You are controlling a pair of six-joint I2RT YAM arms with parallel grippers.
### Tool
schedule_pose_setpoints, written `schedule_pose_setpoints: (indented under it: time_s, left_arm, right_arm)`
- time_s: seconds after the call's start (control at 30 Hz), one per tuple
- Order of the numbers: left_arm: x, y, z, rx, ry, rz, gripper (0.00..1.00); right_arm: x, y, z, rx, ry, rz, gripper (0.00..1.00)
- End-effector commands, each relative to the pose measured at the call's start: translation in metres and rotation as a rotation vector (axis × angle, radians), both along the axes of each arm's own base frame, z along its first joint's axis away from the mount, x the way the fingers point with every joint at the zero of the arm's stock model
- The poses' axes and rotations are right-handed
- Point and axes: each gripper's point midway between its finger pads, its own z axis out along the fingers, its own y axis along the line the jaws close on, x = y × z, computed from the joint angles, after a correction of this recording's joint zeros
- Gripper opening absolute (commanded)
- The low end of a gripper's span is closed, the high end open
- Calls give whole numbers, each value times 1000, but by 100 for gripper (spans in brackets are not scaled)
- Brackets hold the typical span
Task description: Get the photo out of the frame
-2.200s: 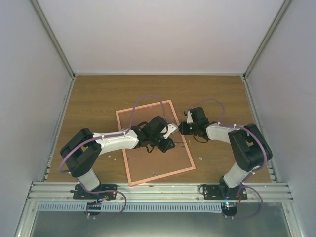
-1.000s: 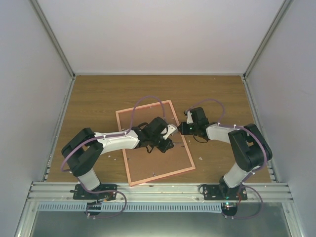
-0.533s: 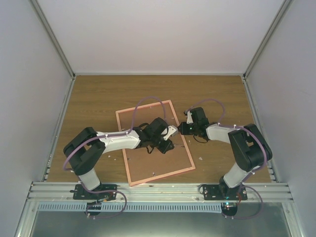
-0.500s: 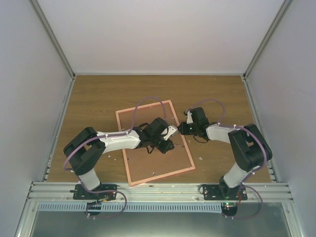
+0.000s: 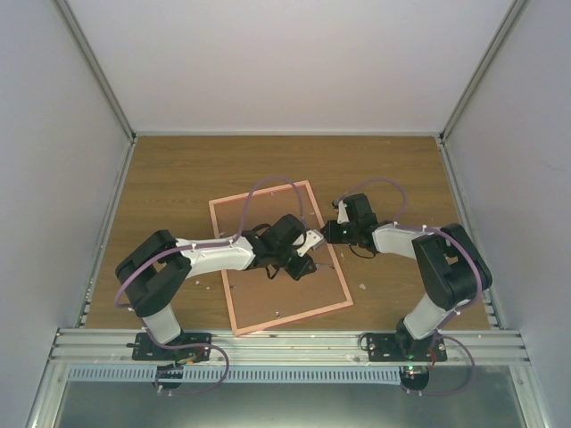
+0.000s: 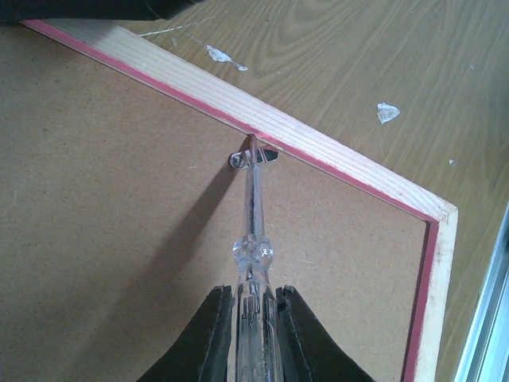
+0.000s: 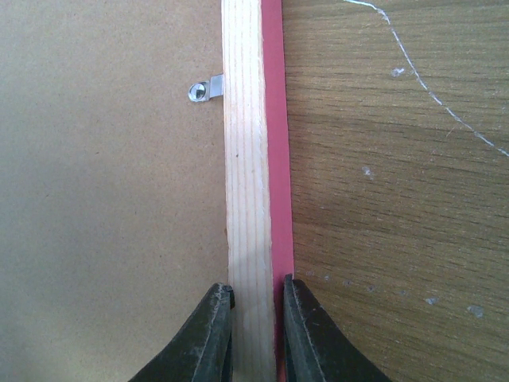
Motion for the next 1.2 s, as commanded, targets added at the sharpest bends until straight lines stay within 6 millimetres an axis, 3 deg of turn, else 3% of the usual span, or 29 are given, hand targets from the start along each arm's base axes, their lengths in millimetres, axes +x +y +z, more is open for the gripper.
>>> schedule_pose_setpoints:
  time_s: [0.0, 0.4, 0.57, 0.67, 0.83, 1.17]
  left_arm:
    - [-13, -1, 2, 2, 10, -50, 0]
    - [-14, 10, 13, 3, -13, -12, 0]
    - [-3, 13, 29, -23, -57, 35, 0]
    - [12, 20, 38, -36, -87, 91, 0]
    - [56, 43, 40, -39, -110, 235, 0]
    - [129, 48, 41, -29, -177, 367, 0]
  right_arm:
    - [-9, 14, -3, 57, 32, 36, 2]
    - [-8, 14, -1, 58, 25, 36, 2]
    - [-8, 15, -1, 59, 23, 40, 2]
    - [-8, 15, 1, 62, 17, 43, 2]
    - [-8, 17, 2, 65, 10, 53, 1]
    - [-11, 19, -3, 68, 16, 72, 1]
